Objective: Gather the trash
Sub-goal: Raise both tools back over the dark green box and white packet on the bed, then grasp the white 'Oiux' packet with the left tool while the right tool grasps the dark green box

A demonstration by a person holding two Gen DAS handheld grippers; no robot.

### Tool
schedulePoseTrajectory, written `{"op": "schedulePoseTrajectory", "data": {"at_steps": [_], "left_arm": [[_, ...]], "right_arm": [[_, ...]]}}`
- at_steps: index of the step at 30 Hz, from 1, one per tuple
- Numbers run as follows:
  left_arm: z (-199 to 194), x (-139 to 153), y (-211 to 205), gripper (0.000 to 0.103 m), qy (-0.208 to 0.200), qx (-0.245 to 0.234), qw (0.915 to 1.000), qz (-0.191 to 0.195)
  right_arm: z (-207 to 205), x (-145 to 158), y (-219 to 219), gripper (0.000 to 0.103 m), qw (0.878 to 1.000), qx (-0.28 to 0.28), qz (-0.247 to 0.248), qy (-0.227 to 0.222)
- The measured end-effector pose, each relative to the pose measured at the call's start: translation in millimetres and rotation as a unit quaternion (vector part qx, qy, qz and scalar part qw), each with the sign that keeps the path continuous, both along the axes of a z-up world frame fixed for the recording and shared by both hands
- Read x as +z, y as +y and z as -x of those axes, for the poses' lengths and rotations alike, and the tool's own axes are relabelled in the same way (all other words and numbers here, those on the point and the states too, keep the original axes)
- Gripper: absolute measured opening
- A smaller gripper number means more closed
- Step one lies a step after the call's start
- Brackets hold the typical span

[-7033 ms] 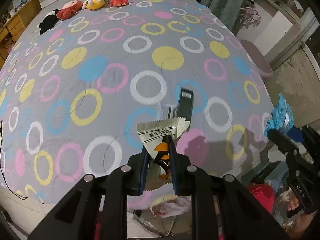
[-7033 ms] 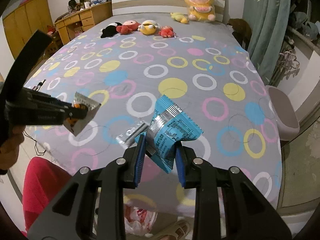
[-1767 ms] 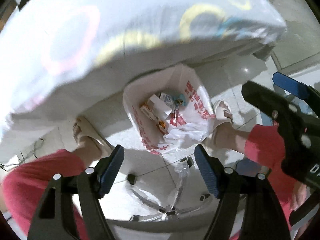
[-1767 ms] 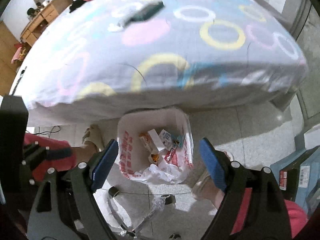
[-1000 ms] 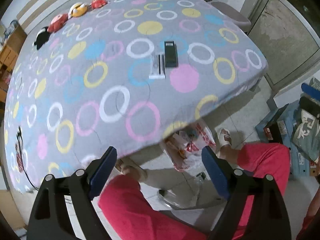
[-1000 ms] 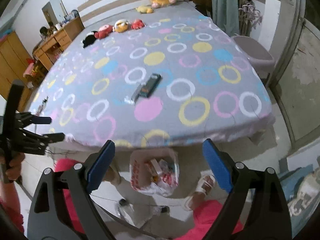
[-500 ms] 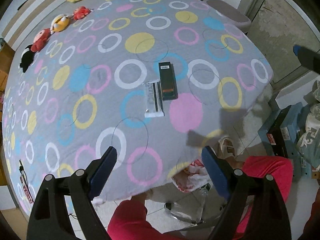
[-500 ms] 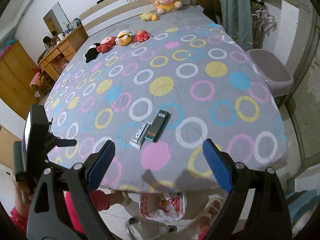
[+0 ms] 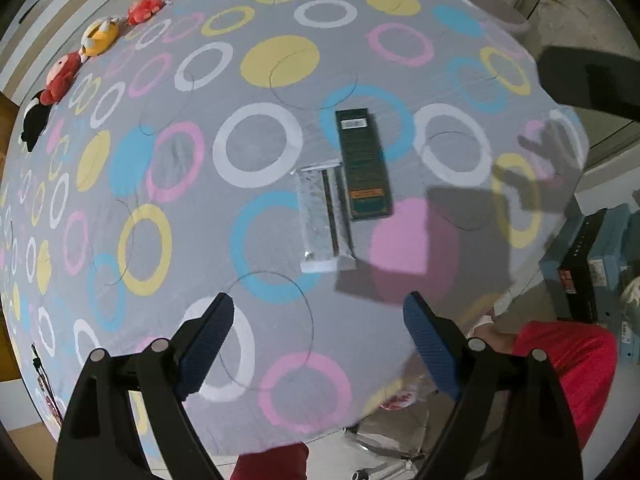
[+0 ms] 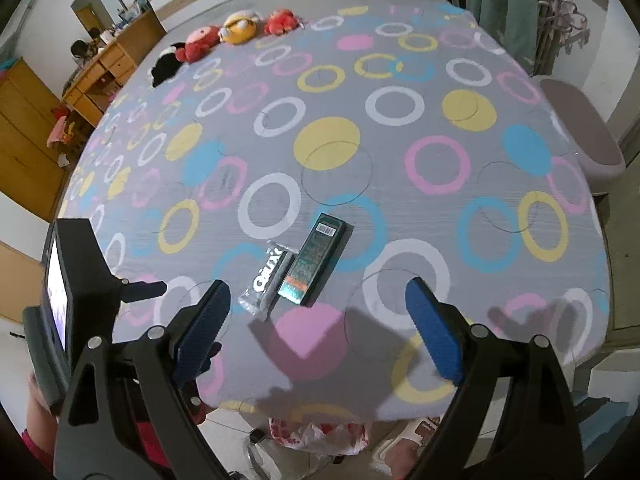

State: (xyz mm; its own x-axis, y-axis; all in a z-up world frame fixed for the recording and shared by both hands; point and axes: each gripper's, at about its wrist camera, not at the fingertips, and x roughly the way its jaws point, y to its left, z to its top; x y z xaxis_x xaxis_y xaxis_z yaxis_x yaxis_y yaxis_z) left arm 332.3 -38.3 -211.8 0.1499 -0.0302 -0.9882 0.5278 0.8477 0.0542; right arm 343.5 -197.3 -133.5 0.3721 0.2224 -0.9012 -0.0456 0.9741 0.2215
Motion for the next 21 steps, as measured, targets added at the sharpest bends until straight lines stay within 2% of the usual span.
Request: {"op": "schedulePoseTrajectory", "data": {"at_steps": [4,8,14,21], "left_arm": [[-15,-23,-1,0.084,0.013,0.005,0.9999,0.010],[-23,-41,-2,0.084,0.010,0.003,0.9999,0.006],[-34,-59,-2,0.084,0.008,0.013,0.9999,0.007],[-43,-72,0,0.084,0.009,0.014,0.9998,0.004]], "right_arm": [[-25,-29,4,0.087,1.000,-0.008,0.000,0.024],[-45,-59,5,0.087,0.999,-0.018,-0.003,0.047],[-78,-107,5,0.087,0.995,-0.048,-0.005,0.091],[-102,-142,20,0.087,0.991,-0.057,0.008,0.119]]}}
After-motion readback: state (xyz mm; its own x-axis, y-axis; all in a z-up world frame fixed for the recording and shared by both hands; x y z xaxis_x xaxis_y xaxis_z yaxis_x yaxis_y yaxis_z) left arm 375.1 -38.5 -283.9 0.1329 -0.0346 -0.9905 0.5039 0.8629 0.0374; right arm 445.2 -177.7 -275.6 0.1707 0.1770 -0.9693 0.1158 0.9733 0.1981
